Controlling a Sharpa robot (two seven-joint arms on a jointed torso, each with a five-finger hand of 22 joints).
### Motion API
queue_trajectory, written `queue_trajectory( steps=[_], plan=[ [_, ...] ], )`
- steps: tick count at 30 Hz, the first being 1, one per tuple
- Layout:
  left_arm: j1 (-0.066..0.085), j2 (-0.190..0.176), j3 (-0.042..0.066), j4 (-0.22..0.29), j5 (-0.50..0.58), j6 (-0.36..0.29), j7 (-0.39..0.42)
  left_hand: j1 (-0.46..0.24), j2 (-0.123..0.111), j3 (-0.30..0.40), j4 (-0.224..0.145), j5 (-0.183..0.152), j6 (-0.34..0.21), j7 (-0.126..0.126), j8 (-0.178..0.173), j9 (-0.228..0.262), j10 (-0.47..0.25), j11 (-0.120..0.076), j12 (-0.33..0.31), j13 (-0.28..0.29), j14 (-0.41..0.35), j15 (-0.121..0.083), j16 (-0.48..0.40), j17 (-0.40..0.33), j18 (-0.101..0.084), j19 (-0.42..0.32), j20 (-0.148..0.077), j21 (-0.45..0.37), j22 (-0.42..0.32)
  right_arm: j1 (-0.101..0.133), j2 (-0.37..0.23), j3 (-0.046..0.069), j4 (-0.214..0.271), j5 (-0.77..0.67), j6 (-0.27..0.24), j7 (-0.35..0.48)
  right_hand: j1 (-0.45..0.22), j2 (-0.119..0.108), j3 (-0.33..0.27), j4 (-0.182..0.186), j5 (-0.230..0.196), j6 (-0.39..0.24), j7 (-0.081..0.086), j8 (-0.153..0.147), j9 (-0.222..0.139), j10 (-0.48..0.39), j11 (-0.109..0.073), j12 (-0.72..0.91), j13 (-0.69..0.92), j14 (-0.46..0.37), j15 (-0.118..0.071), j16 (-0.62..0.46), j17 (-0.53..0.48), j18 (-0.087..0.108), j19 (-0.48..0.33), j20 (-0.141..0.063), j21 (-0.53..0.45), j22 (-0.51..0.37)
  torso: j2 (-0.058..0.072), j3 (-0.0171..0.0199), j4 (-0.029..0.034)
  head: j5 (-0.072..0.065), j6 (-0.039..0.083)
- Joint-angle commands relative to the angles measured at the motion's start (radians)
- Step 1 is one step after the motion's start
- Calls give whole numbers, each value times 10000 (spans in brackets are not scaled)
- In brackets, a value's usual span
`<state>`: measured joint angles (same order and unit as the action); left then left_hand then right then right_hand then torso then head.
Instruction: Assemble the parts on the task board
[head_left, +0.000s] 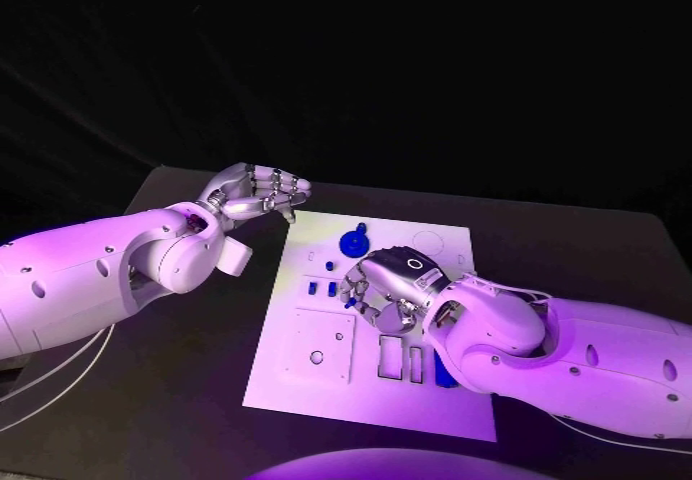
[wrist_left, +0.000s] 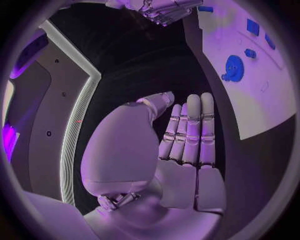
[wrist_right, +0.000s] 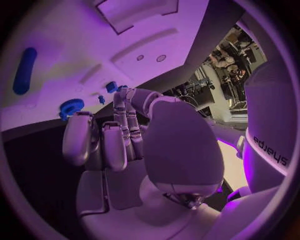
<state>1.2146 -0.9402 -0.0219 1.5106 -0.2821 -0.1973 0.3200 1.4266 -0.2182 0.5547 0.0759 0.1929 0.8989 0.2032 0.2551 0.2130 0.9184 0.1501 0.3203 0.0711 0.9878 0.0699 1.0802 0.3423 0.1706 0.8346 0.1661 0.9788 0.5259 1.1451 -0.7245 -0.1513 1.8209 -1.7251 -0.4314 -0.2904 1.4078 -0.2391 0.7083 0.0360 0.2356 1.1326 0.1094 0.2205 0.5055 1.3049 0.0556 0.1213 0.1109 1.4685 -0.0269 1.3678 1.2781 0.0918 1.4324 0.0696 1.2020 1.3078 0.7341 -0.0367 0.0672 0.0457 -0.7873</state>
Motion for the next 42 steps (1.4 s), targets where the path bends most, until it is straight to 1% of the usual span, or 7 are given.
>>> queue_trajectory(
  steps=[1, 7, 12, 22, 28, 37, 42],
  plan=[
    [4, 65, 1, -12, 54, 186, 33, 16, 81, -47, 4, 1, 9, 53, 10, -8, -71, 15, 42, -12, -59, 34, -76, -13, 134, -76, 1, -76, -23, -158, 210, -24, -144, -57, 318, 179, -27, 66, 69, -18, 55, 0, 32, 23, 16, 158, -122, -3, -9, 556, -72, 43, -22, -173, -33, -13, -60, 1507, 19, 0, -11, 125, -42],
    [4, 131, -2, -33, 55, 206, 13, 16, 81, -47, 4, 1, 9, 53, 10, -8, -71, 15, 42, -12, -59, 34, -76, -13, 134, -76, 1, -76, -23, -374, 472, -54, -330, -61, 414, 200, -40, 73, 80, -25, 52, -13, 40, 18, 20, 149, -116, -14, -6, 555, -68, 43, -30, -166, -47, -12, -94, 1502, 35, 8, -8, 271, -144],
    [4, 164, -2, -41, 55, 224, -1, 11, 80, -57, 3, 0, 12, 52, 14, -7, -83, 16, 46, -12, -63, 37, -82, -18, 133, -78, 3, -84, -28, -461, 581, -63, -416, -62, 500, 188, -49, 77, 86, -29, 50, -20, 44, 15, 22, 144, -113, -20, -3, 553, -65, 37, -45, -163, -55, -10, -112, 1499, 35, 8, 3, 322, -206],
    [-1, 211, -6, -111, 55, 244, -17, 10, 80, -61, 0, 0, 10, 52, 14, -7, -92, 16, 46, -12, -65, 38, -85, -20, 133, -79, 4, -89, -31, -510, 565, -79, -421, 114, 850, 233, -57, 78, 87, -30, 48, -23, 47, 14, 24, 142, -111, -23, -2, 551, -64, 31, -57, -156, -68, -9, -144, 1491, 27, -3, -5, 330, -261],
    [-4, 208, -8, -132, 55, 240, -20, 10, 82, -66, -3, 1, 10, 52, 15, -7, -104, 17, 48, -13, -69, 39, -89, -24, 133, -80, 5, -94, -35, -516, 505, -81, -354, 121, 881, 231, -57, 78, 87, -30, 48, -23, 47, 14, 24, 142, -111, -23, -2, 551, -64, 31, -57, -156, -68, -9, -144, 1491, 23, 11, 3, 348, -277],
    [-7, 193, -12, -164, 55, 231, -28, 11, 86, -69, -5, 2, 9, 53, 17, -7, -113, 18, 50, -13, -71, 40, -93, -26, 134, -80, 6, -99, -38, -524, 398, -82, -220, 115, 863, 233, -71, 82, 89, -36, 45, -29, 51, 13, 28, 138, -107, -29, 3, 550, -60, 33, -61, -160, -63, -7, -128, 1499, 32, 13, -13, 371, -288],
    [-9, 194, -13, -174, 55, 240, -36, 11, 86, -69, -5, 2, 9, 53, 17, -7, -113, 18, 50, -13, -71, 40, -93, -26, 134, -80, 6, -99, -38, -528, 391, -82, -208, 115, 890, 227, -71, 82, 89, -36, 45, -29, 51, 13, 28, 138, -107, -29, 3, 550, -60, 33, -61, -160, -63, -7, -128, 1499, 32, 9, 0, 369, -304]
  ],
)
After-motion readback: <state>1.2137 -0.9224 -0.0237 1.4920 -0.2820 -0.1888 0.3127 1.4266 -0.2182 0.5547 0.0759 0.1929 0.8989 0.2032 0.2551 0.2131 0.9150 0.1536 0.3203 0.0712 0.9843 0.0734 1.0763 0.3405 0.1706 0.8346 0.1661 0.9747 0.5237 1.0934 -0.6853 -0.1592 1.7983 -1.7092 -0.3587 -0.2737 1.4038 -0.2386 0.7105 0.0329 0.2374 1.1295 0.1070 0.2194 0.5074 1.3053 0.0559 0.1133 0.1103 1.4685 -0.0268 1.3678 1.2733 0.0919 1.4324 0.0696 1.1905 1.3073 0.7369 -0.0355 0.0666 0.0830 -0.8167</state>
